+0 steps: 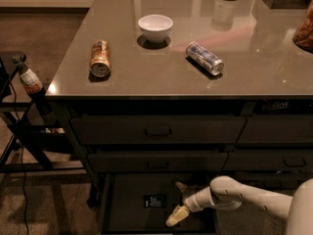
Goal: Pick rxbar blueberry from bottom drawer and place on counter
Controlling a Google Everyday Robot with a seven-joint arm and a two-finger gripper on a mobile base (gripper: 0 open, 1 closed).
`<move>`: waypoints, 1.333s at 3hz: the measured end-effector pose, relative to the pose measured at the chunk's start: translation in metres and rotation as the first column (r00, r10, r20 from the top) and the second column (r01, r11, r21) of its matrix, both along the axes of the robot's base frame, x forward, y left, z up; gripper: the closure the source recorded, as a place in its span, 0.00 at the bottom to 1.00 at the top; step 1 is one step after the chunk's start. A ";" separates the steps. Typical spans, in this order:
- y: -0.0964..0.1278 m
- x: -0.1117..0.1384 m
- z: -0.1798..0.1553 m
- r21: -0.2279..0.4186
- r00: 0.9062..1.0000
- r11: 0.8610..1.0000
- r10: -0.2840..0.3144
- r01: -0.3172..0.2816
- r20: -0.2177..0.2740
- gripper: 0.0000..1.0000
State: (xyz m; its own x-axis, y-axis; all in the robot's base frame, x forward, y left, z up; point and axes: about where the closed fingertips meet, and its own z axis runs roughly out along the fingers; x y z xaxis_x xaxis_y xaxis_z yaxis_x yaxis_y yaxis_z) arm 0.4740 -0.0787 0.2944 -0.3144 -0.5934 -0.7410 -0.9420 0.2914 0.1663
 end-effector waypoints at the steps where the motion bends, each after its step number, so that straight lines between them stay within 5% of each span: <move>1: 0.001 0.000 -0.001 -0.002 1.000 1.000 0.002 -0.002 -0.001 0.00; 4: 0.025 0.008 -0.057 -0.034 0.999 0.999 0.031 -0.029 0.043 0.00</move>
Offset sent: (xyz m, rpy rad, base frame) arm -0.0063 0.0223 -0.0466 -0.0011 -0.0381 0.0130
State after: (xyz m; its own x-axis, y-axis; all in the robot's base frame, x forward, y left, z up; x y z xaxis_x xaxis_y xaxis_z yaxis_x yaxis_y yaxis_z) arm 0.4823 -0.0536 0.2376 -0.2638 -0.6267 -0.7332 -0.9566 0.2676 0.1155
